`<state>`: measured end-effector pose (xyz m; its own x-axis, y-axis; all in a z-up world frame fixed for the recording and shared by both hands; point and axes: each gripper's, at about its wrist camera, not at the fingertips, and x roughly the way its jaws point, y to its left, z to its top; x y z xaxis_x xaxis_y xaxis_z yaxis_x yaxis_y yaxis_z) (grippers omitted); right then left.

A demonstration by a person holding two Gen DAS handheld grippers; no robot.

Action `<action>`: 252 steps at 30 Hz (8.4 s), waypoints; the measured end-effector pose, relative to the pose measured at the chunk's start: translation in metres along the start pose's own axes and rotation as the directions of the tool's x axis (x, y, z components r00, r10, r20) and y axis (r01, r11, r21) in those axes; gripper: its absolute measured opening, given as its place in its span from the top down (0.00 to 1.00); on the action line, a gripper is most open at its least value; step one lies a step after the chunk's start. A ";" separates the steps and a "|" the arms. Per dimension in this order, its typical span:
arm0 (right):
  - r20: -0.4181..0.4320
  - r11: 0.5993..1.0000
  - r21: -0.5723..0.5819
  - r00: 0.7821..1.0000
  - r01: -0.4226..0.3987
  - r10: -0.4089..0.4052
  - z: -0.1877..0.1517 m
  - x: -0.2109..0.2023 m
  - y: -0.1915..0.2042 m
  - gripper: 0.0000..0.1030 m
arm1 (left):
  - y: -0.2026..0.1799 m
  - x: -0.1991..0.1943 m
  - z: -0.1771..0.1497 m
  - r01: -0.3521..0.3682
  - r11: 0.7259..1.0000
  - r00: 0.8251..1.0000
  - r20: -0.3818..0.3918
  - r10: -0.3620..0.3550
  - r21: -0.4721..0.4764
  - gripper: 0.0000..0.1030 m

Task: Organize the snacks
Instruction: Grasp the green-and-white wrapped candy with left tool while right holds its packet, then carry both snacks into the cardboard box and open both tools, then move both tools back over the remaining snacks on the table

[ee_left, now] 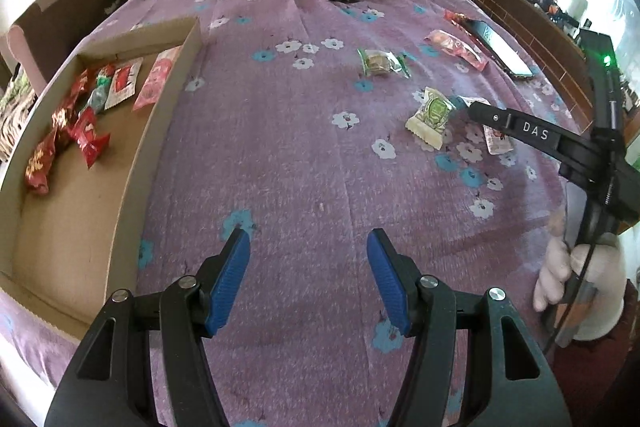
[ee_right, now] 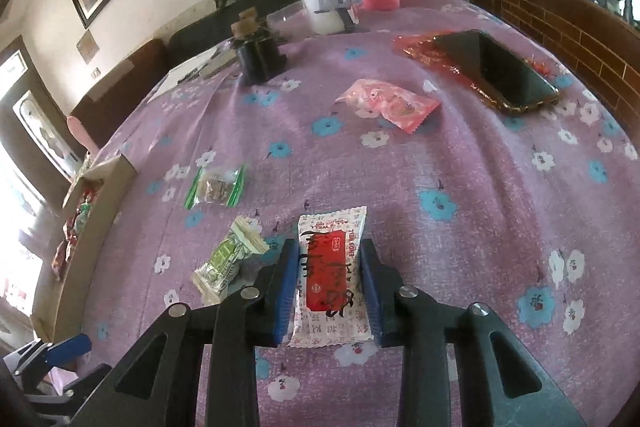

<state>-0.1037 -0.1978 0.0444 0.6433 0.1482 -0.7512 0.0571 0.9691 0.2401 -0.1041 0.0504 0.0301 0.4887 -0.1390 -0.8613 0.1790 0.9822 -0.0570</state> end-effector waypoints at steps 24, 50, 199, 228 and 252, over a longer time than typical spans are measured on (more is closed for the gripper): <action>-0.001 1.000 -0.017 1.000 0.003 -0.003 0.001 0.001 0.003 0.67 | -0.016 0.017 -0.003 -0.009 0.999 0.999 -0.033 0.010 0.049 0.26; 0.082 0.986 0.163 0.996 0.025 -0.039 0.004 -0.018 -0.036 0.69 | -0.089 0.061 0.078 0.080 0.962 0.995 0.038 -0.093 0.261 0.34; -0.021 0.965 -0.149 0.976 -0.217 0.216 -0.006 -0.041 0.110 0.53 | 0.072 -0.063 0.001 0.030 0.991 0.992 0.125 -0.014 -0.129 0.66; 0.030 0.993 0.117 0.999 0.010 -0.014 0.004 -0.054 -0.065 0.52 | 0.015 -0.013 0.005 0.099 0.995 0.995 -0.020 -0.099 -0.016 0.66; 0.060 0.997 0.077 0.998 0.009 -0.014 0.060 -0.018 -0.042 0.49 | -0.015 0.014 0.000 0.116 0.989 0.992 -0.063 -0.111 0.088 0.33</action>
<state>-0.0720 -0.2530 0.0843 0.6871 0.1227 -0.7161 0.1215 0.9524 0.2797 -0.0995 0.0341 0.0188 0.4107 -0.2389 -0.8799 0.3087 0.9445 -0.1123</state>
